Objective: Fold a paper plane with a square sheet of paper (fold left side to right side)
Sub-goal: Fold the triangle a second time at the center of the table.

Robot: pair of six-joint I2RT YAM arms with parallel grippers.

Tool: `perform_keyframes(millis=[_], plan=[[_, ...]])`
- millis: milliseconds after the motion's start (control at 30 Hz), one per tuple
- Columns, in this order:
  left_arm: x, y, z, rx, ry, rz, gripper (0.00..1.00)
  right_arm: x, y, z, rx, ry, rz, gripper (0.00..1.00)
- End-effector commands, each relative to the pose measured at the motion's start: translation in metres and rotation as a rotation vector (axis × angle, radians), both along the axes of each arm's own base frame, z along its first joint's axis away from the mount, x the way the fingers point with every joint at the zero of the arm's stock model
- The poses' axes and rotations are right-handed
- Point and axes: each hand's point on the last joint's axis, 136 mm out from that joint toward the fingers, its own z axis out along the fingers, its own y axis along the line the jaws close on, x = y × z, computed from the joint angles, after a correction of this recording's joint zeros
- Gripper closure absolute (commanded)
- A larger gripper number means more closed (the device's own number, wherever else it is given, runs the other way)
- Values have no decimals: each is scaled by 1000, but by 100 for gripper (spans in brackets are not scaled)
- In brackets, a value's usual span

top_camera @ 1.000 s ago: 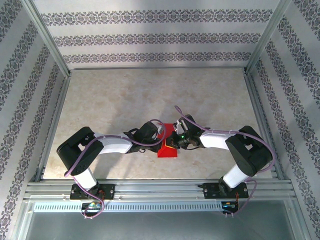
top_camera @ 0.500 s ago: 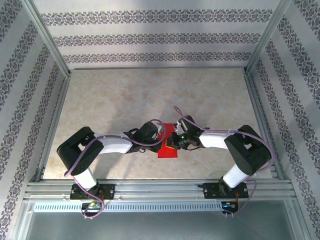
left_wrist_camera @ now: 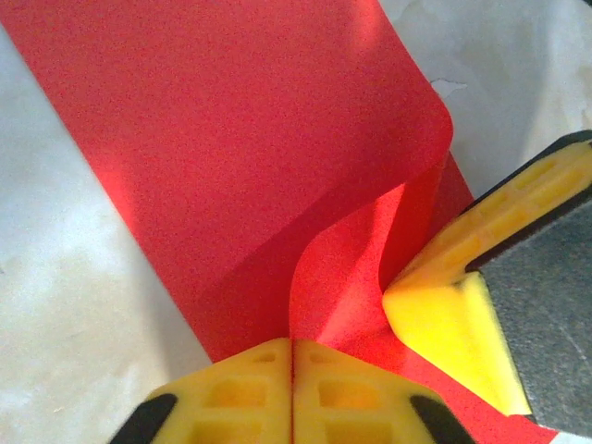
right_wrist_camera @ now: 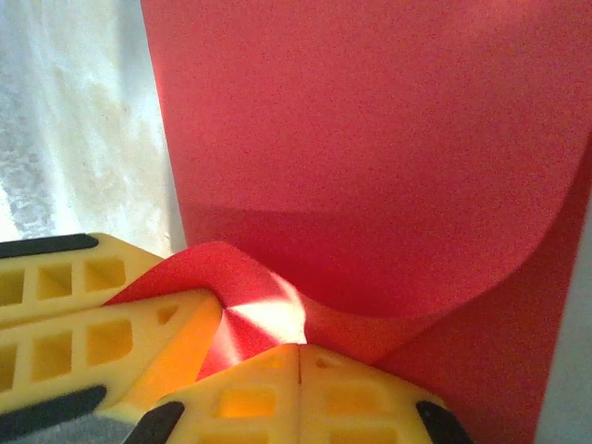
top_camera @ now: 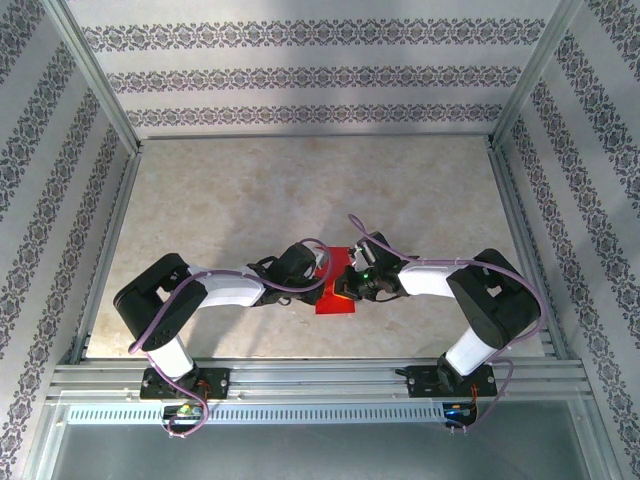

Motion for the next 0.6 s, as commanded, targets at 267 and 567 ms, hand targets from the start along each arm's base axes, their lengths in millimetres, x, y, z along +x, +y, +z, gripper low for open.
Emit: perform_keyframes(millis=[267, 567], plan=[[15, 30, 66, -34, -84, 74, 74, -16, -16, -23, -80, 55, -2, 100], [-30, 12, 75, -280, 98, 47, 90, -14, -15, -19, -71, 44, 1, 100]])
